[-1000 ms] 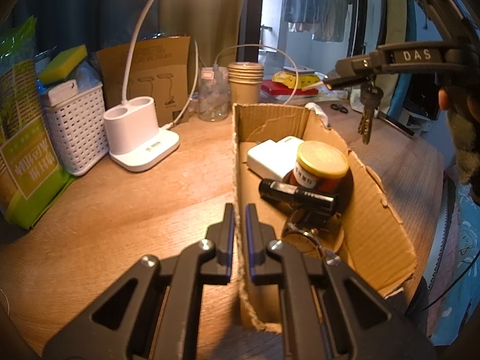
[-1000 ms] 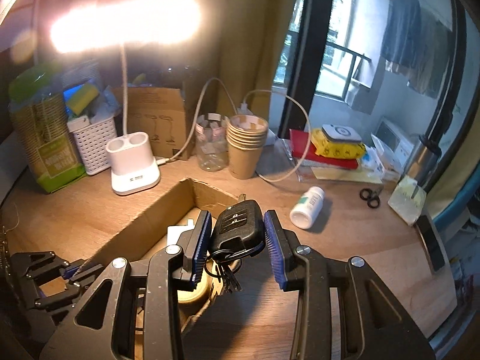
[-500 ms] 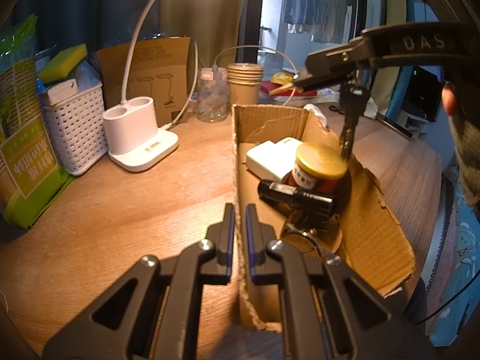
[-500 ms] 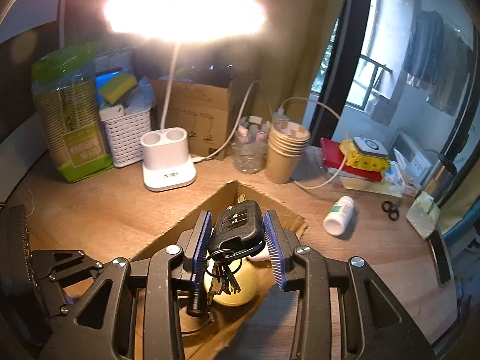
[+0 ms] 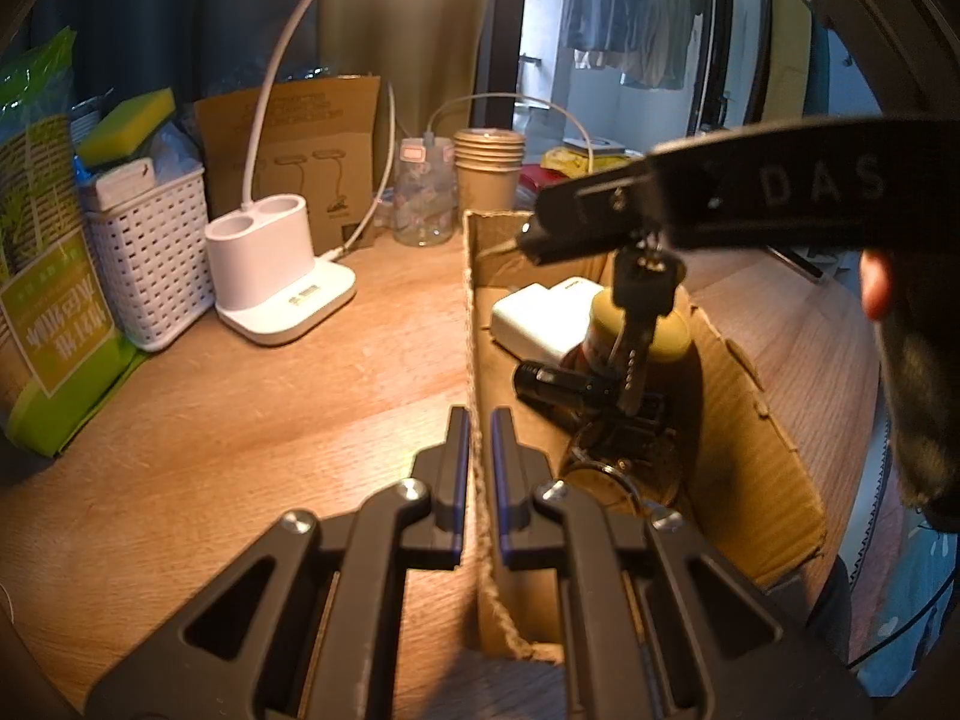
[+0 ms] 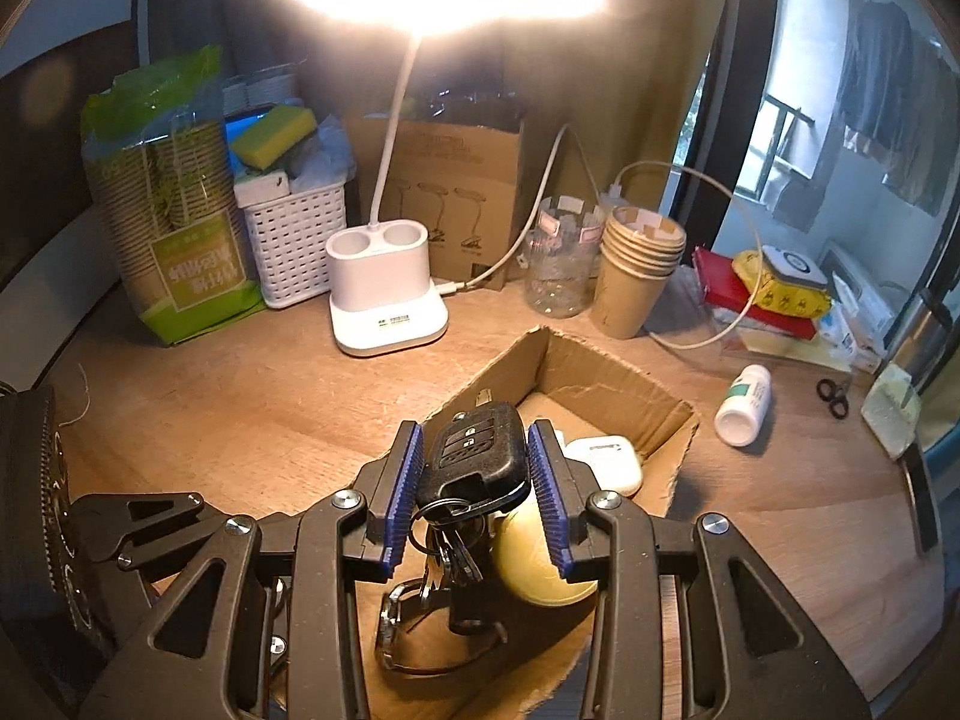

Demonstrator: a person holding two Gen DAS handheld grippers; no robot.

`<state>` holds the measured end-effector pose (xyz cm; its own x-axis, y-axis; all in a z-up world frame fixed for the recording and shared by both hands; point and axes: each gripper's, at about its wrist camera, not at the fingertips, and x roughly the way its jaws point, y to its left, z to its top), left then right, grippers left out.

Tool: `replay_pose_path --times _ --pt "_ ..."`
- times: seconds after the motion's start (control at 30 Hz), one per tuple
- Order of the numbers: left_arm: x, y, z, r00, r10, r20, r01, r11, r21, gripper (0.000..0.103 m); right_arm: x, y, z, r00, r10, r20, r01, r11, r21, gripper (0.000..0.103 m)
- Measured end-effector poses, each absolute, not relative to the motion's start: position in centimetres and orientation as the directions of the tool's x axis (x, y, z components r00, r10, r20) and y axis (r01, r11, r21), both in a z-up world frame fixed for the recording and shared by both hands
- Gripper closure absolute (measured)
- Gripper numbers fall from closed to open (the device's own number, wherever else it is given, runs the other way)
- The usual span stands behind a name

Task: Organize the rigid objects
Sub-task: 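Carry the car key over the box with the right gripper, then lower the car key into the box and open the right gripper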

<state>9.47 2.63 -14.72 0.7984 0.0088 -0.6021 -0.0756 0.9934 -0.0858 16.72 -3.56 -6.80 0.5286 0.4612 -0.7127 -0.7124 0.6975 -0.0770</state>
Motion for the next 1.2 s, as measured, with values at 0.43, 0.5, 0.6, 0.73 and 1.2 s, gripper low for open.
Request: replay_pose_path --times 0.43,0.5,0.6,0.73,1.2 --pt "9.5 2.6 -14.7 0.798 0.008 -0.603 -0.077 0.993 -0.089 0.096 17.2 -3.1 -9.2 0.469 0.465 -0.751 -0.711 0.703 -0.009 0.065" --pt "9.5 2.7 -14.8 0.798 0.008 -0.602 -0.077 0.993 -0.089 0.096 17.4 -3.0 -9.6 0.452 0.473 -0.757 -0.713 0.701 0.012 0.065" --pt "9.5 2.7 -14.8 0.796 0.011 -0.605 -0.08 0.993 -0.088 0.096 17.3 -2.9 -10.1 0.429 0.481 -0.764 -0.716 0.697 0.037 0.066" --pt "9.5 2.9 -14.8 0.796 0.011 -0.605 -0.081 0.993 -0.088 0.096 17.2 -3.0 -10.2 0.431 0.482 -0.763 -0.708 0.705 0.046 0.065" --pt "9.5 2.8 -14.9 0.797 0.016 -0.603 -0.084 0.993 -0.085 0.096 16.7 -2.9 -11.0 0.357 0.524 -0.773 -0.729 0.674 0.121 0.065"
